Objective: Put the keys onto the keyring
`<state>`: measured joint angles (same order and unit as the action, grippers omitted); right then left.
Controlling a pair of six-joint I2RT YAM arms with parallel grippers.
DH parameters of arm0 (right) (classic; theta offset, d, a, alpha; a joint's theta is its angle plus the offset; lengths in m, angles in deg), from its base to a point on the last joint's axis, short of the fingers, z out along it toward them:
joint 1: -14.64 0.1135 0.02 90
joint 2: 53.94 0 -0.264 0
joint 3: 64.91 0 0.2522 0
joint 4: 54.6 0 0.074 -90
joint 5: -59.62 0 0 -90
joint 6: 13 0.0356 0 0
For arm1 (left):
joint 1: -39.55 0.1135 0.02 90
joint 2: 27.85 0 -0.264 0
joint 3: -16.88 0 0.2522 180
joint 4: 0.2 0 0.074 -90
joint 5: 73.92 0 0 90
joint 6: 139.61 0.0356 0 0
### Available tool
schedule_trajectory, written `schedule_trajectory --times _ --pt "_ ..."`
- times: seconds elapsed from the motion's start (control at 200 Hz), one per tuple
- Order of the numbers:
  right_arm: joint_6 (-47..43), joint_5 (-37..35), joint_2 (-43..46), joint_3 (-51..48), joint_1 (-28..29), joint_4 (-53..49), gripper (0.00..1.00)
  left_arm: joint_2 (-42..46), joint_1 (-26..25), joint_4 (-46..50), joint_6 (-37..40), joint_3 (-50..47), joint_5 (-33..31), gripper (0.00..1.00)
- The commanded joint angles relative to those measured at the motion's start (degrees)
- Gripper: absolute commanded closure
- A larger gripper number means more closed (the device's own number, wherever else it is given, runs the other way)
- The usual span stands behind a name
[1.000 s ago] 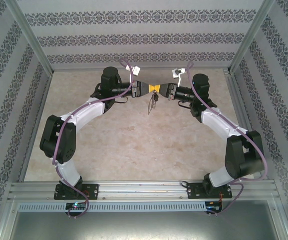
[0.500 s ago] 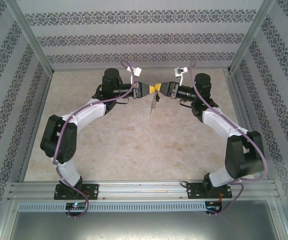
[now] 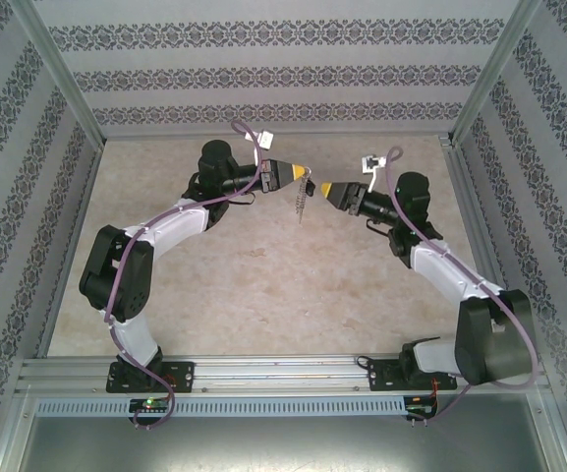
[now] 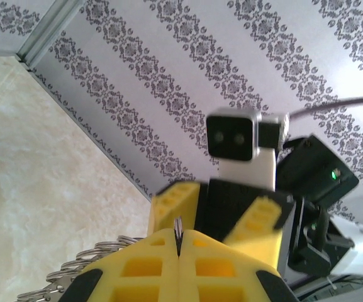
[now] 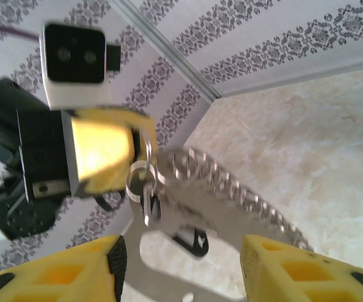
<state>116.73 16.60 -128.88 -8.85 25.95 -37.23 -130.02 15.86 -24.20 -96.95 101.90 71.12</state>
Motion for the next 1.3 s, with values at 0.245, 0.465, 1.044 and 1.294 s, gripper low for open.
schedule_trajectory --times 0.245,0.465,1.044,1.294 --pt "-10.1 -9.6 2.7 -1.9 4.9 1.3 0.47 2.7 -0.7 -13.3 -8.1 -2.4 -3.0 1.0" --pt "-10.7 -8.7 -0.2 1.0 5.6 1.6 0.47 3.6 -0.6 -13.8 -8.5 -3.3 -3.2 1.0" --pt "-12.2 -8.5 -4.0 6.6 7.9 1.2 0.5 4.4 -1.0 -13.4 -8.0 -3.6 -3.0 1.0" --pt "-12.5 -6.9 -4.1 5.7 8.6 0.9 0.84 4.7 -1.0 -14.0 -7.2 -4.1 -4.3 1.0"
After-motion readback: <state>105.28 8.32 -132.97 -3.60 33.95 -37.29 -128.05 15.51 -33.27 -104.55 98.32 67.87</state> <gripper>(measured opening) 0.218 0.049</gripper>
